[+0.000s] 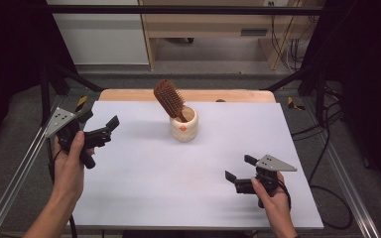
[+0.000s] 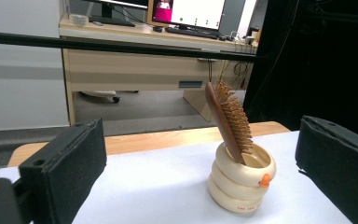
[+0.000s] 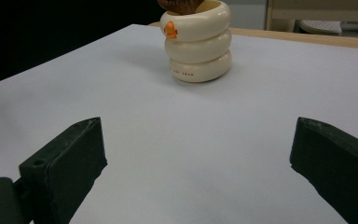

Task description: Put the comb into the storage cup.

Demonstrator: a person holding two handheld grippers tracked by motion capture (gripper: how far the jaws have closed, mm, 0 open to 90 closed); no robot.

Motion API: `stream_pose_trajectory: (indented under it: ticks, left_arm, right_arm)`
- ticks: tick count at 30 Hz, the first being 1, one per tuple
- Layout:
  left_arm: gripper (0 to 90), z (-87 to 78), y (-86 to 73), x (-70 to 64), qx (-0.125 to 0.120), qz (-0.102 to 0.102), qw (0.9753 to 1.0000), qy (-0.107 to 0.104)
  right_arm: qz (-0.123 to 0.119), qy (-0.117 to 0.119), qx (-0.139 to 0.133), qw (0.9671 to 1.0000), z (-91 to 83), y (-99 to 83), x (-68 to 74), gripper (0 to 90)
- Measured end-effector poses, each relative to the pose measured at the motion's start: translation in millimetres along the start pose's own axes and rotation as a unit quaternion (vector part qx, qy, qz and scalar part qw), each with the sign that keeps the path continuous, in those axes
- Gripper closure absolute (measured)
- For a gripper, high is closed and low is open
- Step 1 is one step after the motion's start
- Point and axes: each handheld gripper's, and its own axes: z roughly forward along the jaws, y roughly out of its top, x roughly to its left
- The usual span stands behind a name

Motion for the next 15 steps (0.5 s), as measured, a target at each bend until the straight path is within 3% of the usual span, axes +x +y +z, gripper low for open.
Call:
stream_pose_trajectory:
  ticks: [7,15]
  left_arm:
    - [1.9,-10.3,-3.2,11.6,-0.007,-0.006,0.9999,0.009]
    - [1.9,-26.8,-7.0,21.7,-0.014,0.001,0.9997,0.02]
  right_arm:
    - [-0.002,-0.002,0.0,1.0,-2.2,0.4,-1.3,3.9]
    - [-0.012,-0.016,-0.009,0.9998,-11.3,1.2,-6.1,4.4]
